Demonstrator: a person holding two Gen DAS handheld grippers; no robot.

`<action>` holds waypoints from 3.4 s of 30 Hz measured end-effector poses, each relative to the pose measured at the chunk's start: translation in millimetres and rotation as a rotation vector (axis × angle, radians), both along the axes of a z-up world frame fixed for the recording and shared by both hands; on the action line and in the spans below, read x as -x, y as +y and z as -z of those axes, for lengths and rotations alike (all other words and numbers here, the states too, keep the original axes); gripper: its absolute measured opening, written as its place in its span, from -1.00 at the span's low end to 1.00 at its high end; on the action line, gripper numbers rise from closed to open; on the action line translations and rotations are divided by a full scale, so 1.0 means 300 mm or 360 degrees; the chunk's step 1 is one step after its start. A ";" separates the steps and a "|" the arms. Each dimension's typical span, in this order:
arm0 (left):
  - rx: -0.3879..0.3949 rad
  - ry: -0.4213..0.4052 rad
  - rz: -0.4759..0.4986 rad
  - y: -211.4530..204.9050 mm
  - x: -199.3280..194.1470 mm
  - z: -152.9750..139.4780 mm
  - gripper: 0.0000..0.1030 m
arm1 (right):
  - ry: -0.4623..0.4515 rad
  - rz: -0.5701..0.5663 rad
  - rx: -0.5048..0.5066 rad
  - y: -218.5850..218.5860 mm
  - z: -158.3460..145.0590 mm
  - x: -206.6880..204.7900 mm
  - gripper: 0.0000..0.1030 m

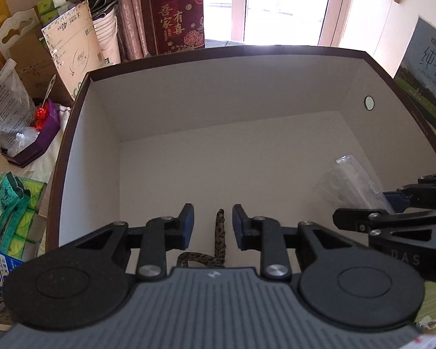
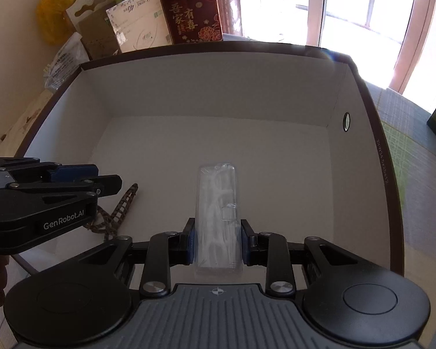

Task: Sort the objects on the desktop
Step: 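Carry strap and floss case into the brown box and open both grippers, then withdraw both tools from the box back toward the remaining items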

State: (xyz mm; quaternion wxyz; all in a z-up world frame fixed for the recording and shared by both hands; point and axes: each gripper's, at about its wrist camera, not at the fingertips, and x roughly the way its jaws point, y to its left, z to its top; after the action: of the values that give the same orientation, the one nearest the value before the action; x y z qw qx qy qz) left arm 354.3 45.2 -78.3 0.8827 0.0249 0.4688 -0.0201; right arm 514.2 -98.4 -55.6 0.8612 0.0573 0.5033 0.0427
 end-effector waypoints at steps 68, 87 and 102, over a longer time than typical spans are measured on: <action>-0.0081 -0.0149 -0.0035 0.018 0.469 -0.310 0.92 | -0.0343 0.0154 0.0132 0.072 -0.292 0.469 0.96; -0.0054 -0.0160 0.0007 0.023 0.696 -0.277 0.92 | -0.0427 0.0267 0.0031 0.051 -0.262 0.766 0.96; -0.0034 -0.0084 0.0016 0.068 0.830 -0.182 0.91 | -0.0369 0.0216 0.0076 0.071 -0.157 0.975 0.96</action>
State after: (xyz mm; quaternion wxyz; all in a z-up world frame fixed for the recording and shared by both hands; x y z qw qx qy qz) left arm 105.2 65.7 -23.6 0.8944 0.0372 0.4454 -0.0188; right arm 221.5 -77.1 -8.5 0.9156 0.0655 0.3962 -0.0213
